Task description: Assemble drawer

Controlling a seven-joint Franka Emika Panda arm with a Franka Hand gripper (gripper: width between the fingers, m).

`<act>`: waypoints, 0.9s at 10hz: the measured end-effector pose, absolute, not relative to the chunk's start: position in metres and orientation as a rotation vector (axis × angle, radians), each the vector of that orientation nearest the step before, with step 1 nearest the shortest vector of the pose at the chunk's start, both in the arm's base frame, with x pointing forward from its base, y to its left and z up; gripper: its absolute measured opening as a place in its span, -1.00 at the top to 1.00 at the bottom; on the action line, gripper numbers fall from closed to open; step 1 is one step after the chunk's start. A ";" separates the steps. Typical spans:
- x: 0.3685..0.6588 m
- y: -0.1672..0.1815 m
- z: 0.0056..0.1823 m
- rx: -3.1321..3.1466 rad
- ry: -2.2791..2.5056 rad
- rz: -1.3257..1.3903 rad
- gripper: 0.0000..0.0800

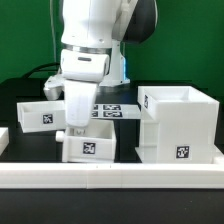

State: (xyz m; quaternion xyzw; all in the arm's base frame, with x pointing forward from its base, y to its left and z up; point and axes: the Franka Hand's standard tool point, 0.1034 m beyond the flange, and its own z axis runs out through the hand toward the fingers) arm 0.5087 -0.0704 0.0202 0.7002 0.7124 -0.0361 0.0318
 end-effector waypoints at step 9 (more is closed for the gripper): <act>0.520 -0.053 0.022 2.224 2.126 -0.084 0.89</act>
Offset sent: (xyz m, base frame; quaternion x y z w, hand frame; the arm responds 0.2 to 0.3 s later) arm 0.0177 0.0272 -0.0007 0.0118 0.0187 0.0197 0.9996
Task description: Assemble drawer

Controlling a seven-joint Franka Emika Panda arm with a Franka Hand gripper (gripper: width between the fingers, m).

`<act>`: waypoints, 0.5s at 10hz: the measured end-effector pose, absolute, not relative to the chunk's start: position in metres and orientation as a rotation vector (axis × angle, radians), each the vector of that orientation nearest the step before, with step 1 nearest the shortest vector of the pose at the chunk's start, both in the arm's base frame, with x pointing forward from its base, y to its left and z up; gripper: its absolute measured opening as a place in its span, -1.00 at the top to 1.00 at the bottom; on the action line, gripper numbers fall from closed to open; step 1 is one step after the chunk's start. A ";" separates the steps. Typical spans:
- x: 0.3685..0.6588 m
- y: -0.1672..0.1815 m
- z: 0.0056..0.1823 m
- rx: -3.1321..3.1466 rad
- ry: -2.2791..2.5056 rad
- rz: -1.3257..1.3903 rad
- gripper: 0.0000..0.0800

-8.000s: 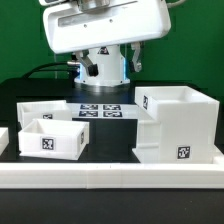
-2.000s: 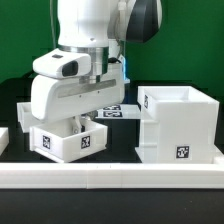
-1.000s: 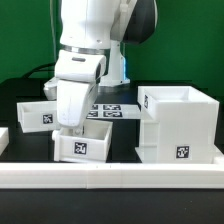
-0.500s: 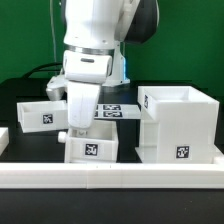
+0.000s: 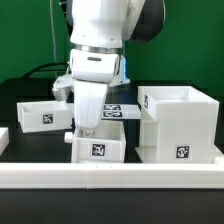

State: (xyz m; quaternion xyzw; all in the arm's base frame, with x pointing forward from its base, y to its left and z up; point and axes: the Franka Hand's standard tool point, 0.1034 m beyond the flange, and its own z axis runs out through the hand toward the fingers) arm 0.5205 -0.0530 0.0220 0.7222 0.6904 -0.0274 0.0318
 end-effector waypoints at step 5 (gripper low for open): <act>0.525 -0.041 0.022 2.239 2.127 -0.091 0.89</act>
Offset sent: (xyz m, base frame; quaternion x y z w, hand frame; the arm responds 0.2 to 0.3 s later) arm 0.0167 0.0177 0.0052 -0.0408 -0.0029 -0.0058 0.9991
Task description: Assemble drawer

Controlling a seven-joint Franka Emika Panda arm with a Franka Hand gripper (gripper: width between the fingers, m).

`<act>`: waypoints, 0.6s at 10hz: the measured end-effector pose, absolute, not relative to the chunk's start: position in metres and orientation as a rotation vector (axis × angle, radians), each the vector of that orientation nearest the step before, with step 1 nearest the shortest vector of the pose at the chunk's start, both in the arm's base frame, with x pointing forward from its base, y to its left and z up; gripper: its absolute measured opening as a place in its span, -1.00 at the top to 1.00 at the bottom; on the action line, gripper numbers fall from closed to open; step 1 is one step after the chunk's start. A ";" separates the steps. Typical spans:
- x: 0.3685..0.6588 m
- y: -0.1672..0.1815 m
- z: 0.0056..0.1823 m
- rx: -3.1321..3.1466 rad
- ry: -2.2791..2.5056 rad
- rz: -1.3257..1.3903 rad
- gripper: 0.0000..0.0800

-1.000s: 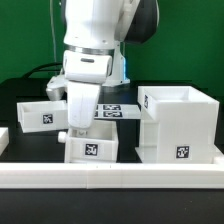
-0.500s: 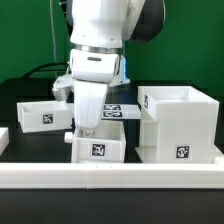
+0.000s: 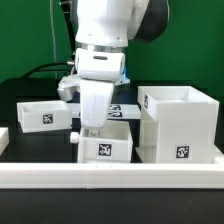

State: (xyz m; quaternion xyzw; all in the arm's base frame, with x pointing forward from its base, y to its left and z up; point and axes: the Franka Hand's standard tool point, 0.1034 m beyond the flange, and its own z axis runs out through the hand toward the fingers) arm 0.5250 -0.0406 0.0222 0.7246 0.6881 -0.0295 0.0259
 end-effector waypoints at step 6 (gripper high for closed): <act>0.528 -0.034 0.018 2.232 2.126 -0.064 0.89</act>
Offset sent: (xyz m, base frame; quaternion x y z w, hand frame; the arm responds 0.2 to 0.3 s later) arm 0.0000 0.0000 0.0000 -0.0650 0.0000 0.0000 0.9979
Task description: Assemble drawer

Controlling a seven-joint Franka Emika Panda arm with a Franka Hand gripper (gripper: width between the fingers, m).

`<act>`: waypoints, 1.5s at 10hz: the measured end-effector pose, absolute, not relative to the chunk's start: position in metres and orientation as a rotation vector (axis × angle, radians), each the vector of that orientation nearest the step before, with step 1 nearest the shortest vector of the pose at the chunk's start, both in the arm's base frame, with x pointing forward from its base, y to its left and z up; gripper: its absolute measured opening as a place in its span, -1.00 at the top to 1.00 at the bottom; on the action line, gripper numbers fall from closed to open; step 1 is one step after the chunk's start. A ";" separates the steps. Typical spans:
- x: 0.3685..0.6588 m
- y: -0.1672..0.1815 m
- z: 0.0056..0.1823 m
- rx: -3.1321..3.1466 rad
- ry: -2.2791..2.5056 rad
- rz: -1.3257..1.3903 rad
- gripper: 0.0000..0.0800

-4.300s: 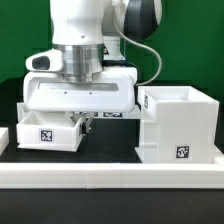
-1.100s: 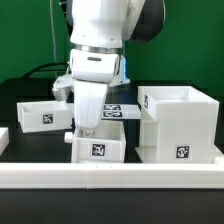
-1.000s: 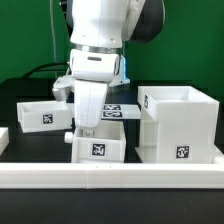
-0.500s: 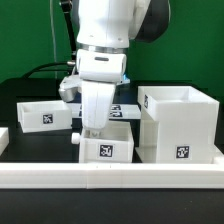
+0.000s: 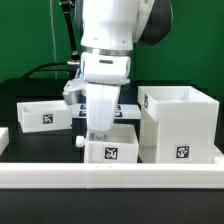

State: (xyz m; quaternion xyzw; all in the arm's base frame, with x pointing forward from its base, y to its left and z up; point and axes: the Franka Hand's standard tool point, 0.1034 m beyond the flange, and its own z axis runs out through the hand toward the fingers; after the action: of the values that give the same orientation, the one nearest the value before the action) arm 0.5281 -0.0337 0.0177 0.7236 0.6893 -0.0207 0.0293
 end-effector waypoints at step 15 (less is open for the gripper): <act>0.534 -0.046 0.018 2.259 2.192 0.053 0.89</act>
Offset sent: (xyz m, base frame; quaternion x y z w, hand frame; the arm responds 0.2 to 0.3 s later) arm 0.0065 0.0001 0.0035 0.0047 0.0599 -0.0038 0.9982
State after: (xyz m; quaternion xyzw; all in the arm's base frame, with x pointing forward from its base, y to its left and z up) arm 0.5335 -0.0457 0.0179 0.7175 0.6963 0.0168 -0.0032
